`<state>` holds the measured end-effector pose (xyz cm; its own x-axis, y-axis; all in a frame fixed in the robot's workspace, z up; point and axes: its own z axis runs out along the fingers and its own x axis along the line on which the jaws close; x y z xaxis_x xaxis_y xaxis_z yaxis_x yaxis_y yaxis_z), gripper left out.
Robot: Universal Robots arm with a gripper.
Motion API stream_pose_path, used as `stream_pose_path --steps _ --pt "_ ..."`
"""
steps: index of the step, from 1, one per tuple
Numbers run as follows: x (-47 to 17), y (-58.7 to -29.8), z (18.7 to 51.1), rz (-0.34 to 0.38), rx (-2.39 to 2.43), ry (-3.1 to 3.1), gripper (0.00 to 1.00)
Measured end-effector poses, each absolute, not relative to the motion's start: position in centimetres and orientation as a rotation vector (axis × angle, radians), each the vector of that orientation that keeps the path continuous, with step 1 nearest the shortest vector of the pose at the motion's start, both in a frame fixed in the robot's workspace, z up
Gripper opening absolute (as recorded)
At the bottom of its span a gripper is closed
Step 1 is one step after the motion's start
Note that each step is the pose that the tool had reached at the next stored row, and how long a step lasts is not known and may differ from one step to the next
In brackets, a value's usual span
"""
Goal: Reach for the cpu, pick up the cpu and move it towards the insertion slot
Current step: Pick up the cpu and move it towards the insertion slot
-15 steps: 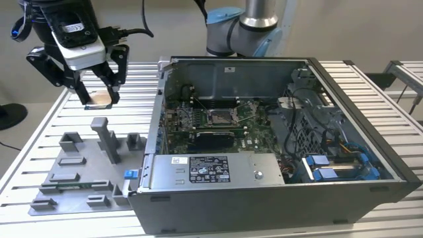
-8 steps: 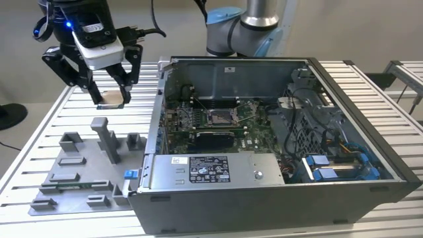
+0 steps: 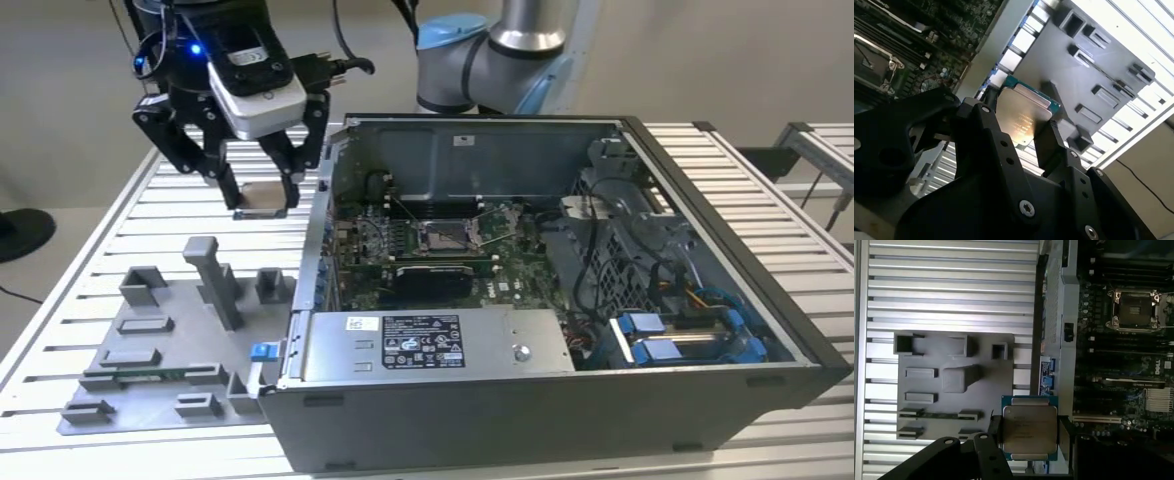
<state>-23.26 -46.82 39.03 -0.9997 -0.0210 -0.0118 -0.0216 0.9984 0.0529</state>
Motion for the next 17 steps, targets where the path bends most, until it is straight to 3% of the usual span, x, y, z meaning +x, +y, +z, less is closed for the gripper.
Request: stream_pose_path --steps 17 --pt "-17.1 -46.8 39.0 0.083 -0.032 3.131 0.0"
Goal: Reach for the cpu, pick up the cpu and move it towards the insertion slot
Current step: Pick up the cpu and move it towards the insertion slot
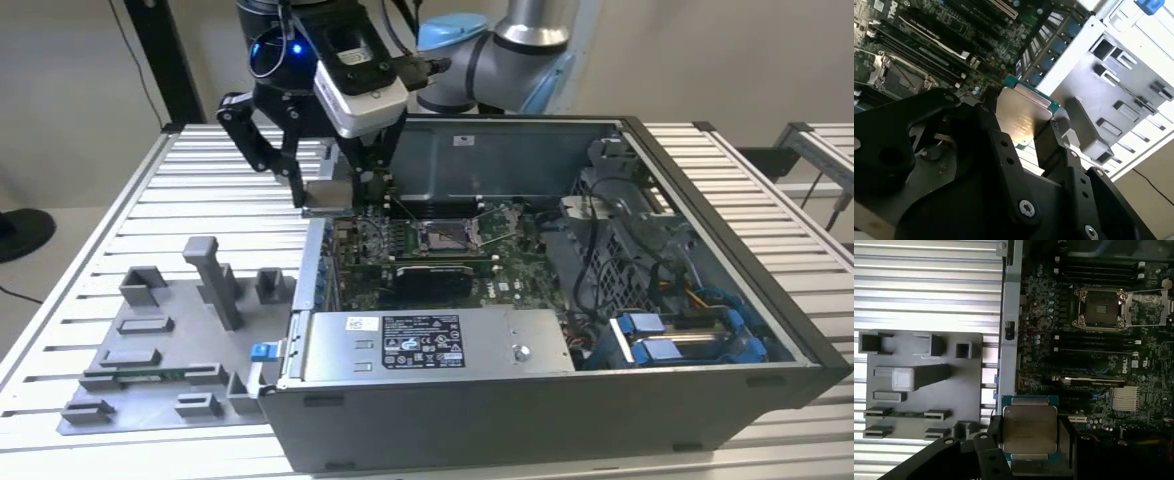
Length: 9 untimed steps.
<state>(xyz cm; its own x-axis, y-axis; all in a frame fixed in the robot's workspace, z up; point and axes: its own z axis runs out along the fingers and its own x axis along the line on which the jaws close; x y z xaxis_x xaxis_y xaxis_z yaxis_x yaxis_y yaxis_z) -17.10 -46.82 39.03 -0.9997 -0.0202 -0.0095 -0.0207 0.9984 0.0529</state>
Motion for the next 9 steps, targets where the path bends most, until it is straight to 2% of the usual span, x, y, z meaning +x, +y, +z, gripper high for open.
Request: stream_pose_path --steps 9 --pt "-14.1 -46.8 39.0 0.082 -0.03 3.133 0.0"
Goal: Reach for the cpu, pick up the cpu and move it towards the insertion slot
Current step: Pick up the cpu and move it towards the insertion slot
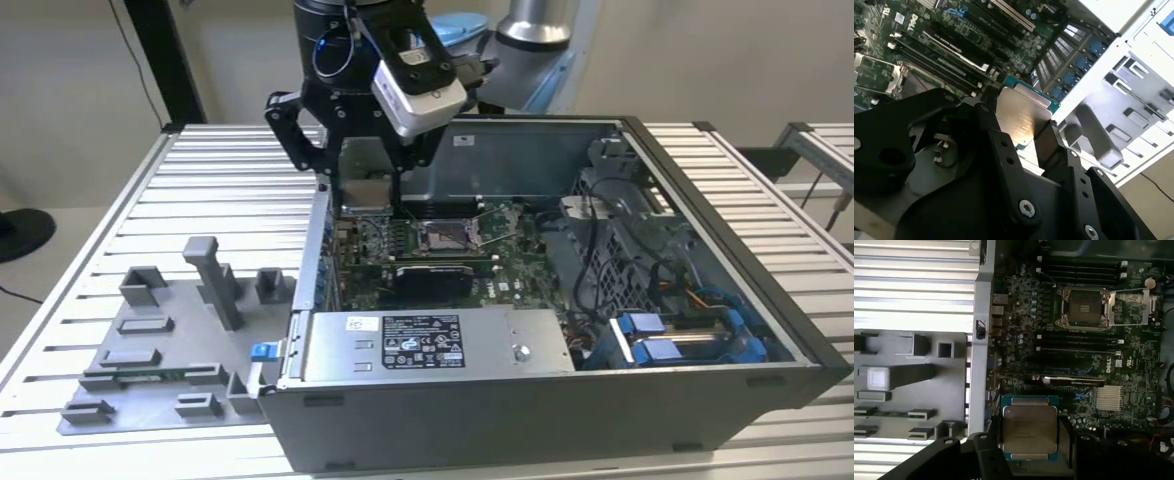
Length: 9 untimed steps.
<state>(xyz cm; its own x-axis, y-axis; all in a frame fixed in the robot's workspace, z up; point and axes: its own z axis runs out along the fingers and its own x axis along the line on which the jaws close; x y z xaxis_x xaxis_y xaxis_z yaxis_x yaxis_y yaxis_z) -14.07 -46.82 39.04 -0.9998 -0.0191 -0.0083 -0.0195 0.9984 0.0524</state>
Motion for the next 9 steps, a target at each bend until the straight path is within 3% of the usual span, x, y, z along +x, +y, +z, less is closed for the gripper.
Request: stream_pose_path --steps 9 --pt "-11.0 -46.8 39.0 0.082 -0.029 3.134 0.0"
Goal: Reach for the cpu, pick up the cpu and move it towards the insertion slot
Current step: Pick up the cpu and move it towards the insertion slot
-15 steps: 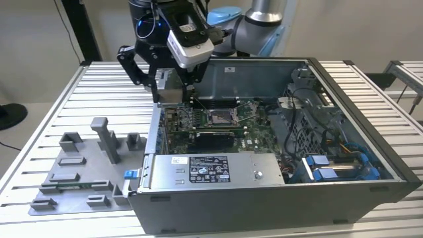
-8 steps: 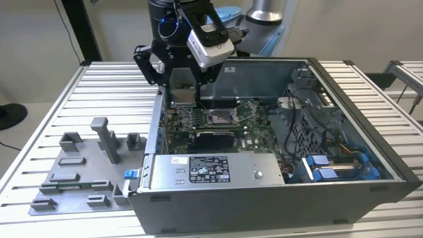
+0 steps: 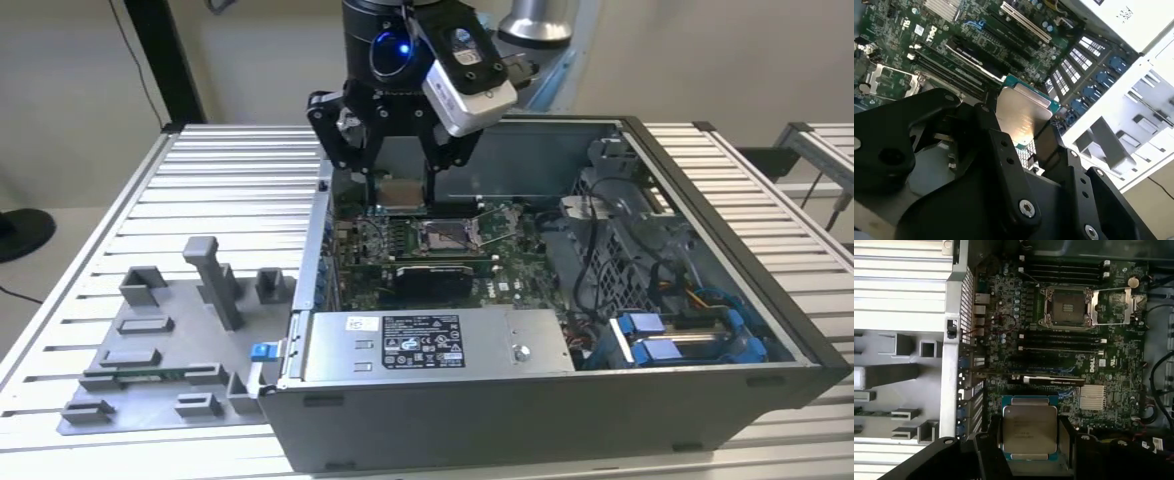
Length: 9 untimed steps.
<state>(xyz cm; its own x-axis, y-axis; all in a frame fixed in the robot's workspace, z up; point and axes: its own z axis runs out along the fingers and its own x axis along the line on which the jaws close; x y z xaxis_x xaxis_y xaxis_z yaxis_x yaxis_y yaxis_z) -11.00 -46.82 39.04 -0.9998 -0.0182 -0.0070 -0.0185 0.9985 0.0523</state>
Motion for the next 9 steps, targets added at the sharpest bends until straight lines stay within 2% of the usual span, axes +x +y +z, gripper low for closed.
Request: stream_pose_path --steps 9 --pt "-8.0 -46.8 39.0 0.082 -0.027 3.135 0.0"
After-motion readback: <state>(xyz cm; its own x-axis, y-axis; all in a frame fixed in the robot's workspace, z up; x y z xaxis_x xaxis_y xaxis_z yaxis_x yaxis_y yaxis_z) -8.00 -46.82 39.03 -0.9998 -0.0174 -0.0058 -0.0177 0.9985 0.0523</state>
